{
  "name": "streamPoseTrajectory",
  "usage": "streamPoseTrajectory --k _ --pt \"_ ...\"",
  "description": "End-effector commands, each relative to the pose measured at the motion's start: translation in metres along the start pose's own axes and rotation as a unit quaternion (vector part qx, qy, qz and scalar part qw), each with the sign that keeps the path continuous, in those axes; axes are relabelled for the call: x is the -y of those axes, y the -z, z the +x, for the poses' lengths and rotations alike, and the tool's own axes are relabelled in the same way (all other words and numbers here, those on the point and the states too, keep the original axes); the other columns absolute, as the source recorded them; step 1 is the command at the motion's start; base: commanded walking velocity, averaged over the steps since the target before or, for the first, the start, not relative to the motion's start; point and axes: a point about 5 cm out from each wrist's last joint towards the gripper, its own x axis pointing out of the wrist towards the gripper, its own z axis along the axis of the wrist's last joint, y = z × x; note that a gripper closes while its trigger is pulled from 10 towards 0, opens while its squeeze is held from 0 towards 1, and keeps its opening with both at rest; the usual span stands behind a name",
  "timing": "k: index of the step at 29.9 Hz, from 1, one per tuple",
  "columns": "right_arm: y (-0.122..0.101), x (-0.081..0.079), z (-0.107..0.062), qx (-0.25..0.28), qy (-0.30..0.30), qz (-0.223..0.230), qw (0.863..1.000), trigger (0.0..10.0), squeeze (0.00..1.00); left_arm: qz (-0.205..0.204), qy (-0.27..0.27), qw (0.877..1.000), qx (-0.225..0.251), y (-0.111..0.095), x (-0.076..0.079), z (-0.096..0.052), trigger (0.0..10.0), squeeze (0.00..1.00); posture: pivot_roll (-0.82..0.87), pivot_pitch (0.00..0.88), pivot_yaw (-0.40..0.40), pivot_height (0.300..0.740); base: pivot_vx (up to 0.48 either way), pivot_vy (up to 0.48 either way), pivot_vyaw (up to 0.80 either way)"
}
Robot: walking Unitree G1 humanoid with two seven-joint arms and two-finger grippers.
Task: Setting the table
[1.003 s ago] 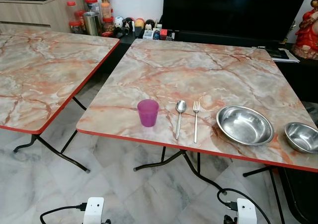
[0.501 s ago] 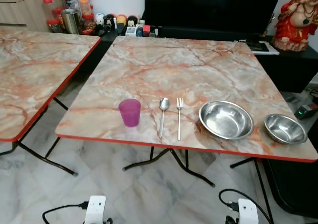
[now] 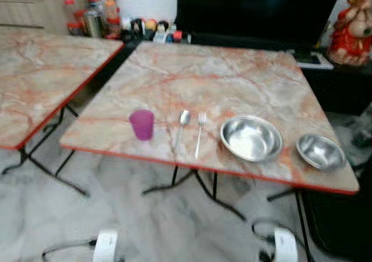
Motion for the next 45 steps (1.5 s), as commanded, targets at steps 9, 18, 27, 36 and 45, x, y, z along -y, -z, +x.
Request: streamPoseTrajectory --k 9,18,27,36,45 --pt "-0.001 0.006 -0.001 0.004 0.012 0.003 1.000 10.0 0.00 0.004 0.012 1.000 -0.001 0.000 0.009 0.000 10.0 0.00 -0.01 0.000 -0.049 0.740 0.000 -0.339 0.00" --pt "-0.001 0.006 -0.001 0.003 0.008 0.007 1.000 10.0 0.00 0.004 0.009 1.000 -0.004 0.002 0.008 0.000 10.0 0.00 -0.01 0.000 -0.049 0.740 0.000 -0.294 -0.26" --pt "-0.001 0.006 -0.001 0.001 0.005 0.001 1.000 10.0 0.00 0.006 0.008 1.000 0.006 -0.007 0.005 0.001 10.0 0.00 0.00 0.000 -0.050 0.740 0.000 0.000 -0.77" --pt "-0.002 0.005 -0.001 0.004 0.004 0.004 1.000 10.0 0.00 0.019 -0.017 0.999 0.020 -0.017 -0.004 0.002 10.0 0.00 0.00 0.000 -0.047 0.740 0.000 0.000 -0.25" --pt "-0.003 0.005 -0.001 0.006 0.003 0.005 1.000 10.0 0.00 -0.020 -0.116 0.990 0.072 -0.043 -0.043 0.000 10.0 0.00 0.00 0.000 -0.046 0.740 0.000 0.000 0.00"
